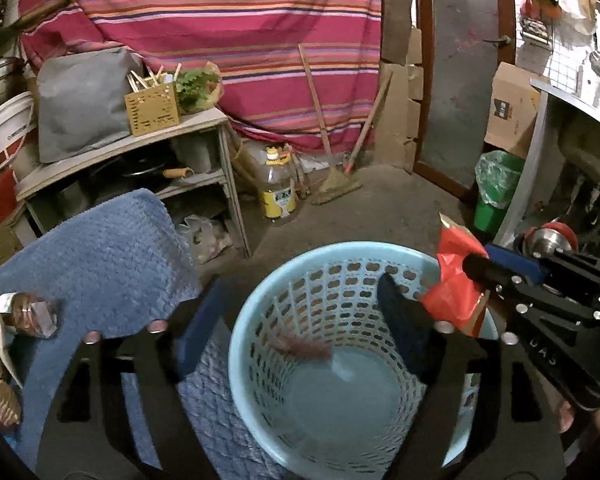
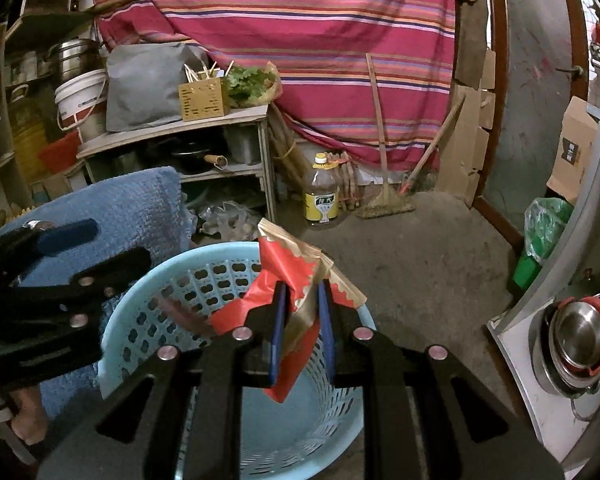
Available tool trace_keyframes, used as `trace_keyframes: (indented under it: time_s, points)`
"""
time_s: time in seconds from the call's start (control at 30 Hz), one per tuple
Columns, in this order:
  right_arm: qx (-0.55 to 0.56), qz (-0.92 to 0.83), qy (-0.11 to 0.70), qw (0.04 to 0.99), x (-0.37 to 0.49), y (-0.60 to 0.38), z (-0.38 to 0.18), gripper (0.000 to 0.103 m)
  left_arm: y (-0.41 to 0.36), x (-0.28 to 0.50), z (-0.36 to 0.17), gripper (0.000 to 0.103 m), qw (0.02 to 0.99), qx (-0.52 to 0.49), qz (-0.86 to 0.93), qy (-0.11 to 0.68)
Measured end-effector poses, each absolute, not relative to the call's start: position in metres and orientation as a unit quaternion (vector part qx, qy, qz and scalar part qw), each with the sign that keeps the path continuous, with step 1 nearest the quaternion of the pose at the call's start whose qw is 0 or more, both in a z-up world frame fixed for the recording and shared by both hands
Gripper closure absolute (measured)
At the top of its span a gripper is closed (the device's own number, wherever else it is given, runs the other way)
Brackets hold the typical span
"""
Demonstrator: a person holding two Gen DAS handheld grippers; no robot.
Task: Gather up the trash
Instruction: 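Carry both items over the blue basket and open both tools to drop them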
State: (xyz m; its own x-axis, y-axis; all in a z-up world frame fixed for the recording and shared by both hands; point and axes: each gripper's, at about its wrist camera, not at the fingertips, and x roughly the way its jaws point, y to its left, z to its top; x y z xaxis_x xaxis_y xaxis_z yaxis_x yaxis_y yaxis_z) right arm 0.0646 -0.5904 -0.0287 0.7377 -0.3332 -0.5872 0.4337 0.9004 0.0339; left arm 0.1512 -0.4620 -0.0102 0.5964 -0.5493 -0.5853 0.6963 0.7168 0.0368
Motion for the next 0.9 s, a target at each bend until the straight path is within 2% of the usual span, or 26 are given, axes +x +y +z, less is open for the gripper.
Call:
trace_keyframes:
  time_s: [0.1,0.27,0.47,0.6,0.63,0.67,0.7,0.83,0.9]
  points:
    - [0.086,-0.207,0.298,0.928,0.065,-0.589,-0.030,0.086,-0.449,0.158,-0.006,0.022,0.892,0.127,-0.332,0.278]
    - [0.082,-0.203,0.300,0.929,0.068,-0.582,-0.031,0.086,-0.420,0.168,0.000,0.012,0.909,0.117,-0.295,0.270]
    - [0.065,-0.199,0.304,0.929,0.082,-0.562,-0.035,0.086,-0.383,0.169,0.003,0.006,0.924,0.118,-0.256,0.259]
    - [0.060,-0.202,0.313,0.926,0.092,-0.551,-0.039,0.081,-0.362,0.171,0.005,0.006,0.928,0.118,-0.242,0.258]
    - [0.058,-0.206,0.315,0.925,0.094,-0.550,-0.039,0.077,-0.358,0.171,0.006,0.006,0.929,0.117,-0.238,0.258]
    - [0.057,-0.211,0.317,0.923,0.096,-0.548,-0.040,0.059,-0.354,0.171,0.007,0.006,0.930,0.115,-0.235,0.258]
    - [0.058,-0.214,0.320,0.921,0.097,-0.547,-0.041,0.037,-0.349,0.172,0.008,0.006,0.931,0.112,-0.233,0.258]
    - [0.060,-0.236,0.326,0.914,0.099,-0.543,-0.045,0.029,-0.323,0.173,0.013,0.006,0.935,0.099,-0.221,0.258]
    - [0.062,-0.245,0.325,0.912,0.096,-0.538,-0.046,0.020,-0.307,0.174,0.015,0.005,0.938,0.093,-0.211,0.257]
